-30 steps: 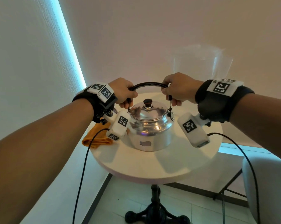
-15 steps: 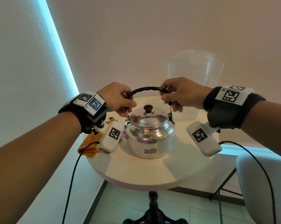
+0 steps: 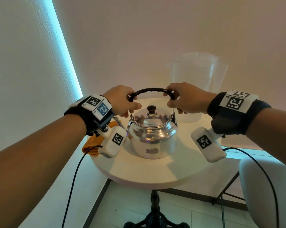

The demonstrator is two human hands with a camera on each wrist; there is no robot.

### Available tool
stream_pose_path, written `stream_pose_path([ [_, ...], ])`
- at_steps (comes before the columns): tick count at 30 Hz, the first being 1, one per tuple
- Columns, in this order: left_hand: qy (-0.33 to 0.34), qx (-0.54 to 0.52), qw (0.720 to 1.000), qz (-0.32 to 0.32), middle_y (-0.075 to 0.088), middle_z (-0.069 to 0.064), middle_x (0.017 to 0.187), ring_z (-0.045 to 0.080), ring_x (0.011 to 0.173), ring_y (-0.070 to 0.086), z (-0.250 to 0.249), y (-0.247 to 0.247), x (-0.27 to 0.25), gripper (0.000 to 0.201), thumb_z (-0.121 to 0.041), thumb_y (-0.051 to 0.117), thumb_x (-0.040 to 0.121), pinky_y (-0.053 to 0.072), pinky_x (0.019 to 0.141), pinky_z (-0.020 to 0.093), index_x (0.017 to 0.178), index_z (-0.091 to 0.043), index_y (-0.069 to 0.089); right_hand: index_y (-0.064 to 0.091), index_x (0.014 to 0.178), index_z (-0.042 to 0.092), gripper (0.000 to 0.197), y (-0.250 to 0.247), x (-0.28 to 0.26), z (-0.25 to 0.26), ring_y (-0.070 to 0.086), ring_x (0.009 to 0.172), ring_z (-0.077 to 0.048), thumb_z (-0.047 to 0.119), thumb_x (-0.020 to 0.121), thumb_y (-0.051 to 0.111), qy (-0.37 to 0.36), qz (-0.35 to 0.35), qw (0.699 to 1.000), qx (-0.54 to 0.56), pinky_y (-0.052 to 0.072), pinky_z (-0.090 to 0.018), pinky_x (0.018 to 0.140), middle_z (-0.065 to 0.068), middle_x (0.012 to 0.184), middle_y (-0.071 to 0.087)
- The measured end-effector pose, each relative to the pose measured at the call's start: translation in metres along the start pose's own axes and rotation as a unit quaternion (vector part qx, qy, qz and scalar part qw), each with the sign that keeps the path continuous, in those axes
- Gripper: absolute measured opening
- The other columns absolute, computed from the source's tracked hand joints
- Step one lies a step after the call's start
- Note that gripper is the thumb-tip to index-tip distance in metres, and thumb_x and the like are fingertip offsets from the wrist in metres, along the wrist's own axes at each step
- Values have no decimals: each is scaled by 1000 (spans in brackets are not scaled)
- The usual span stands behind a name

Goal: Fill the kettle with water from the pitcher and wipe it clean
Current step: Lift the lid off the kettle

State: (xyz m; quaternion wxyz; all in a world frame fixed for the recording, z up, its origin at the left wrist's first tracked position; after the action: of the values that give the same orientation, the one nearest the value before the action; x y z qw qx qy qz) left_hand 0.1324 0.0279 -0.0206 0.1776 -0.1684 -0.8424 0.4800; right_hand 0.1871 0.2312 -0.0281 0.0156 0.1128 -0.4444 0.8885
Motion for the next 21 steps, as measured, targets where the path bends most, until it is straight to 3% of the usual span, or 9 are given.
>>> stream_pose_path([
  [3,24,76,992,-100,66,-2,91,16,79,62,-10,-14,-8,42,-37,74,80,49,73,33,115,-20,57,56,114,11,20,0,-1,-2,61,59,-16,18,96,56,9,5,999,42,54,-26,53,-12,95,70],
  [5,75,76,980,-168,64,-3,87,16,81,60,-26,-22,-16,34,-38,73,80,49,73,31,108,-20,61,56,114,11,20,-1,-1,-2,60,58,-17,21,98,52,11,-5,997,73,53,-27,52,-10,90,70],
  [7,97,107,982,-120,63,-3,88,15,82,59,-45,-15,-20,29,-42,69,82,48,73,30,100,-19,65,57,114,12,21,-2,1,-1,60,57,-16,24,99,50,11,-14,995,94,53,-27,52,-7,85,69],
  [10,65,180,981,-22,63,-1,96,15,85,58,-58,10,-14,40,-50,64,83,42,67,26,103,-16,66,61,111,10,22,-3,3,0,59,57,-15,25,98,50,16,-7,994,108,52,-27,53,-4,81,68],
  [18,24,226,974,-22,65,5,86,21,82,61,-56,34,-3,35,-43,62,87,46,68,30,95,-10,67,64,110,10,21,-4,1,-3,57,54,-13,22,97,54,24,-5,987,161,51,-24,50,-5,79,66],
  [21,13,233,972,-26,59,2,82,21,80,57,-56,37,-1,28,-40,58,91,41,66,31,89,-13,62,65,111,9,21,-4,0,-4,59,55,-14,21,96,55,27,-2,983,181,52,-22,49,-7,80,66],
])
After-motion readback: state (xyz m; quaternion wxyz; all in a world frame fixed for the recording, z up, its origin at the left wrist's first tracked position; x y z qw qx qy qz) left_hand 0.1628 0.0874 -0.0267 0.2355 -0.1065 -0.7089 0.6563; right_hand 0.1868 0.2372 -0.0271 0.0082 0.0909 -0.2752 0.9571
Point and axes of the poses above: each hand's wrist, its own x-axis towards the middle knuckle, its own y-axis out of the palm, z = x × y, the point moved 3 cm from there along x, towards the middle knuckle
